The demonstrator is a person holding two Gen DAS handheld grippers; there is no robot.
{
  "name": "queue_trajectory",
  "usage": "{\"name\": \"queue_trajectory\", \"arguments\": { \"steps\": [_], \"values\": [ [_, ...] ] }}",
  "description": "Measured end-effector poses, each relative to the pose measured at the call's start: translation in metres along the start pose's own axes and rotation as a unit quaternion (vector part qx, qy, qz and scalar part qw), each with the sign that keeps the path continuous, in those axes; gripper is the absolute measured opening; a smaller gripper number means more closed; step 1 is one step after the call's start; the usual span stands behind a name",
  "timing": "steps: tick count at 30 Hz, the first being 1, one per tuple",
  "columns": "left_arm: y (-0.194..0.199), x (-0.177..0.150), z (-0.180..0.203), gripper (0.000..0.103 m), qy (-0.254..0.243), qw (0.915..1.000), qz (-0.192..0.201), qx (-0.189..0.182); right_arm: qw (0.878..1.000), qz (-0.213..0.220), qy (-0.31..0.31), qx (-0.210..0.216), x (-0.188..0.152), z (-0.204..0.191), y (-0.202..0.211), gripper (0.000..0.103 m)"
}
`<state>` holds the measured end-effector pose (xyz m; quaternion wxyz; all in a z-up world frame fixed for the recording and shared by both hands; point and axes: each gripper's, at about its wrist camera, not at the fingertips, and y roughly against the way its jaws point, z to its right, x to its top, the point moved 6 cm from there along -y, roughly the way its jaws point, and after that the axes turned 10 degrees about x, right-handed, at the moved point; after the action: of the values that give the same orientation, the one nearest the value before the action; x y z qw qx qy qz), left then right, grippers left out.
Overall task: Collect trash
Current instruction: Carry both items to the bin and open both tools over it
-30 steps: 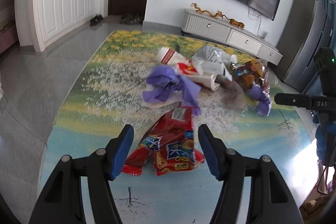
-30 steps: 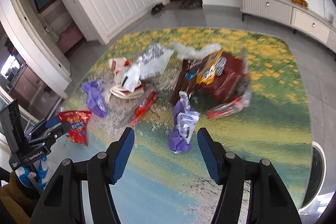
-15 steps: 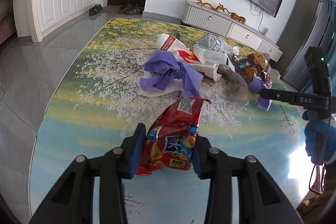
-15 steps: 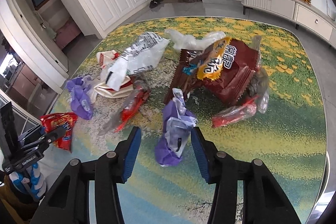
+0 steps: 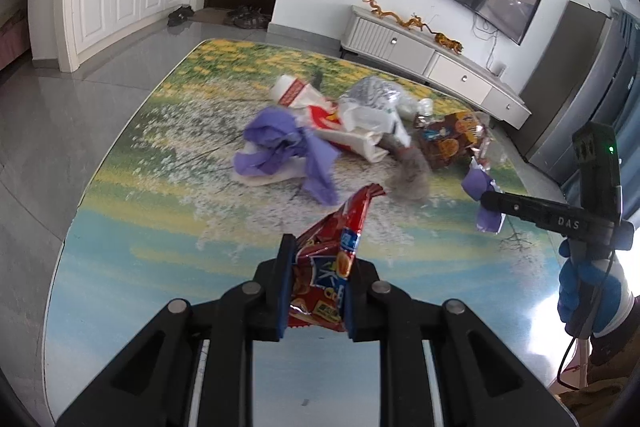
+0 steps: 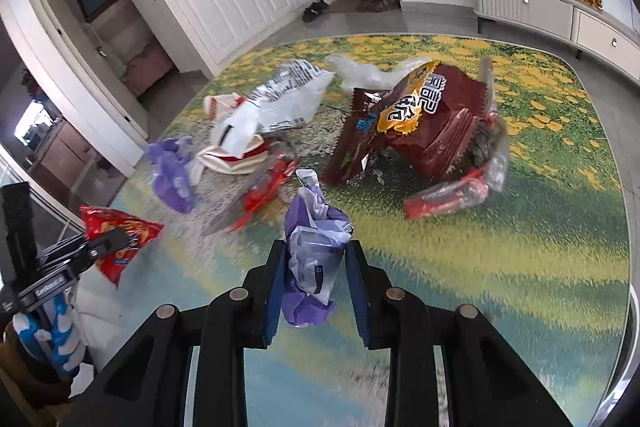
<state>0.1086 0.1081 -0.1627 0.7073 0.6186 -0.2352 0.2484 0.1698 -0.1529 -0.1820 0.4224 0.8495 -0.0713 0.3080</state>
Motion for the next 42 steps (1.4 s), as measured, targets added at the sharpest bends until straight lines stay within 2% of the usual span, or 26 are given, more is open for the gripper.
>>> {"name": "queue_trajectory", "arguments": {
  "steps": [6,12,18,23,29,32,38,42],
  "values": [
    [0.017,0.009,0.027,0.019,-0.023,0.9996,0.013,-0.013,0.999,0.041,-0.010,0.003,-0.010,0.001,0.044,0.028],
    [0.026,0.018,0.069,0.019,-0.055,0.9975,0.013,-0.044,0.994,0.099,-0.031,-0.018,-0.022,0.020,0.108,0.028],
    [0.032,0.035,0.143,0.019,-0.108,0.9904,0.013,-0.085,0.983,0.161,-0.066,-0.065,-0.044,0.054,0.177,0.028],
    [0.031,0.040,0.216,0.019,-0.165,0.9803,0.009,-0.109,0.966,0.203,-0.114,-0.116,-0.076,0.100,0.225,0.028],
    [0.015,0.037,0.315,0.019,-0.234,0.9629,-0.007,-0.134,0.941,0.229,-0.192,-0.160,-0.120,0.162,0.251,0.028],
    [-0.003,0.032,0.362,0.019,-0.260,0.9545,-0.028,-0.144,0.931,0.233,-0.221,-0.176,-0.135,0.187,0.258,0.028],
    [-0.047,0.020,0.446,0.019,-0.280,0.9437,-0.073,-0.160,0.921,0.227,-0.251,-0.193,-0.149,0.228,0.260,0.029],
    [-0.069,0.016,0.485,0.020,-0.290,0.9392,-0.086,-0.162,0.917,0.221,-0.266,-0.200,-0.153,0.253,0.257,0.029]
  ]
}}
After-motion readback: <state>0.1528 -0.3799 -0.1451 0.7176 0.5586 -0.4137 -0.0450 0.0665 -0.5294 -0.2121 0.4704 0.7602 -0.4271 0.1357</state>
